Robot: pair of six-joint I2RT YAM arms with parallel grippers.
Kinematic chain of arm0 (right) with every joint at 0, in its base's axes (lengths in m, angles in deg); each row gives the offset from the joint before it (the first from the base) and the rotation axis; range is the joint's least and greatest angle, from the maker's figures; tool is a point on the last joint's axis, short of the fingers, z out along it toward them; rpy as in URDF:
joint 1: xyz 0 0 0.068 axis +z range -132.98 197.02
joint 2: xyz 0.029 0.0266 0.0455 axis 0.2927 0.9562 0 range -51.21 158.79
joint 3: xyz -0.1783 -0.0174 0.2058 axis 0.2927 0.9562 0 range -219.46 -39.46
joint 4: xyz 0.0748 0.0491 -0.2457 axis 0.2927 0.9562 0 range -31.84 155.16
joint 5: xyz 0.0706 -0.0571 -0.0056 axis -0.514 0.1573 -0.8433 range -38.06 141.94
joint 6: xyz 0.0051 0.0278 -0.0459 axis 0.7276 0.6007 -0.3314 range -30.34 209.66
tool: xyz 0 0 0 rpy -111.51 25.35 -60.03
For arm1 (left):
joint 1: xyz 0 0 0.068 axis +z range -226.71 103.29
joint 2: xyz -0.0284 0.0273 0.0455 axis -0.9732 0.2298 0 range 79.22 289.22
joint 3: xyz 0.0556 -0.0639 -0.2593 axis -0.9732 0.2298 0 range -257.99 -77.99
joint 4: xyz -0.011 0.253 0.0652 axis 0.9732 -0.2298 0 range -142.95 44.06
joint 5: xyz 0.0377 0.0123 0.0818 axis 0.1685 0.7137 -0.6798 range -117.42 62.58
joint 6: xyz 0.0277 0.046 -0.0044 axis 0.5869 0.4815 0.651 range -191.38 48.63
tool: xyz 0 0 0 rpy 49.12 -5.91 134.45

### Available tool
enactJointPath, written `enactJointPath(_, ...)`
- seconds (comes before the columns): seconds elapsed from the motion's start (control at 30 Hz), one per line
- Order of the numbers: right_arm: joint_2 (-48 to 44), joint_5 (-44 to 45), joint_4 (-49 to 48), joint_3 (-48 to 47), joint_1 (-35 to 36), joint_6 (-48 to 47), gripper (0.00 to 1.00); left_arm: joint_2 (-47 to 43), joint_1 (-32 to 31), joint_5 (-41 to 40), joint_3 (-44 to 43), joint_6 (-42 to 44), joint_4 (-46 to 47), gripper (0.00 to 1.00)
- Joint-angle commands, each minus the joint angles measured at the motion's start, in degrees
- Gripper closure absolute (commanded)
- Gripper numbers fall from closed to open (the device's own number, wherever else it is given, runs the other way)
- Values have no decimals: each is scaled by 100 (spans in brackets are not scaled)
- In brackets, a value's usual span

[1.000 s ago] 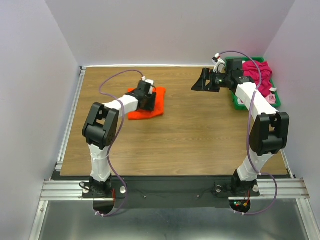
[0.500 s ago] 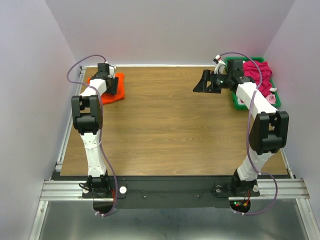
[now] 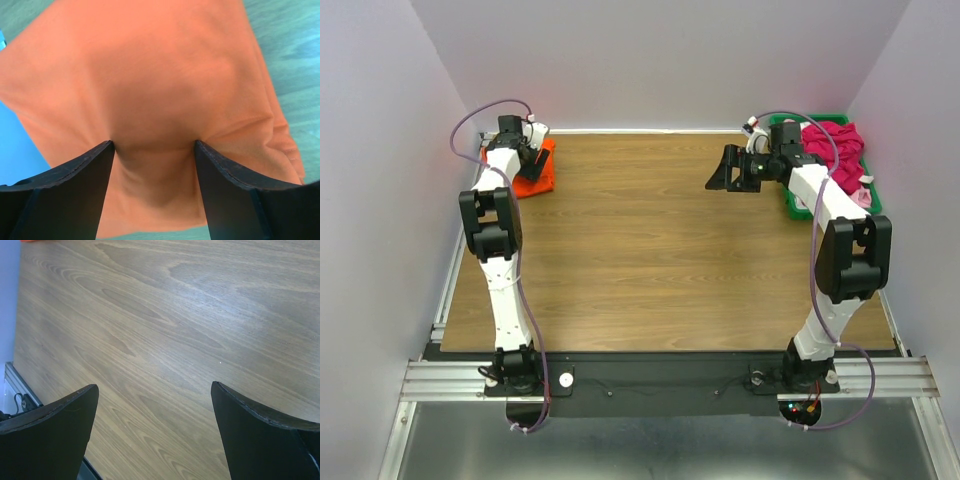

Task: Fold and stack the t-shirts
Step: Neatly place the folded tshirt to the corner

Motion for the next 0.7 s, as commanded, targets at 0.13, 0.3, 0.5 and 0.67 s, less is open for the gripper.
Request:
enactJointPath(0.13,-101,-154,-22,-251,-38,-60,0,-975,33,613,-202,455,-253,16)
enactJointPath(0.3,-259,-198,-39,-199,-38,-60,0,-1810,68,919,-116,490,-657,11)
enactJointPath(0.5,-356,-250,-30,-199,-38,-43,0,-2461,261,1262,754,201,-1290,28)
enactJointPath(0.67,-400,-347,-30,-242,-38,-16,0,-2769,568,1597,1651,-2,-1325,57)
